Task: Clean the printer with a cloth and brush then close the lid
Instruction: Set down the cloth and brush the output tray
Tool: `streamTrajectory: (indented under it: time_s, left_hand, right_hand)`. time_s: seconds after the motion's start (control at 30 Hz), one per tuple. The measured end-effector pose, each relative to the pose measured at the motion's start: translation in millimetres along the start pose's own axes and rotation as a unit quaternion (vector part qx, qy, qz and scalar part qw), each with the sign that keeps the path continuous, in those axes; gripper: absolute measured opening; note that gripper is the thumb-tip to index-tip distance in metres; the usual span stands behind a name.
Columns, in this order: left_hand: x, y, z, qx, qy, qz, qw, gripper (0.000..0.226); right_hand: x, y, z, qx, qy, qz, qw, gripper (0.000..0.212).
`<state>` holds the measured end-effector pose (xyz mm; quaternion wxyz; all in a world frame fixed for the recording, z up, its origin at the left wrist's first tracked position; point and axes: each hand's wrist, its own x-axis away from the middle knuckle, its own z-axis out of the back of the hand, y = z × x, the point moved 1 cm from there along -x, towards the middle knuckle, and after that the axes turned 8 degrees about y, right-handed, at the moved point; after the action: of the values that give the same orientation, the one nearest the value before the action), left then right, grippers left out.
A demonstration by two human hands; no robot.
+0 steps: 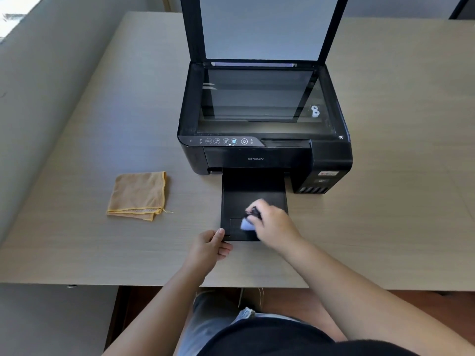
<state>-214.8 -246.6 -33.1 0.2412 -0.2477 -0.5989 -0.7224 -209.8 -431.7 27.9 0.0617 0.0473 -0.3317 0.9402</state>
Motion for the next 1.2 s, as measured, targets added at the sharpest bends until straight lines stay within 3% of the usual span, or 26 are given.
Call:
streamTrajectory:
  time_s: [0.1,0.17,0.23,0.33,0.4,0.63,0.9,0.97,1.1,1.13,1.2]
  left_hand:
    - [-0.8,0.5,0.3,-0.003,-0.009,0.000,1.000,0.033]
    - [-1.8,-0.8,1.8,-0.008,-0.006,0.000,1.000,0.034]
    - [-1.4,-0.1,1.2,-0.014,0.003,0.000,1.000,0.035]
    - [2.8,2.6,1.0,-0.016,0.004,-0.007,1.000,0.034]
    - [5.1,4.3,1.0,-0.012,0.004,-0.007,1.000,0.033]
    - [2.4,2.8,0.2,-0.008,-0.001,0.005,1.000,0.034]
    - [8.7,6.6,-0.3,0.001,0.002,-0.005,1.000,0.028]
    - [8.9,6.9,0.2,-0.004,0.002,-0.007,1.000,0.028]
    - [9.5,8.0,0.3,0.005,0.000,-0.002,1.000,0.028]
    - [10.1,8.8,1.2,0.010,-0.002,-0.001,1.000,0.028]
    - [10.7,9.7,2.8,0.023,-0.008,0.003,1.000,0.028]
  right_hand:
    - [5.1,-19.1,-14.9,-0.043,-0.103,0.064,0.992,0.010]
    - [11.7,-7.1,-3.1,-0.044,-0.131,0.038,0.990,0.007]
    - [20.2,18.5,16.4,-0.039,-0.105,-0.009,0.994,0.006]
    - [25.2,46.5,44.8,-0.046,0.048,-0.055,0.996,0.008]
    - [17.2,49.5,40.9,-0.034,0.100,-0.062,0.992,0.008]
    - [4.7,-9.2,-23.8,-0.033,-0.015,0.123,0.992,0.019]
    - [21.9,47.8,21.7,0.047,0.117,0.042,0.991,0.011]
    - [38.4,48.0,22.9,0.036,0.083,0.056,0.994,0.014]
    - [66.6,37.5,14.5,-0.017,-0.134,0.057,0.989,0.011]
    - [72.0,36.4,17.3,-0.037,-0.131,0.058,0.989,0.011]
    - [74.2,35.8,32.2,-0.090,-0.030,0.039,0.995,0.013]
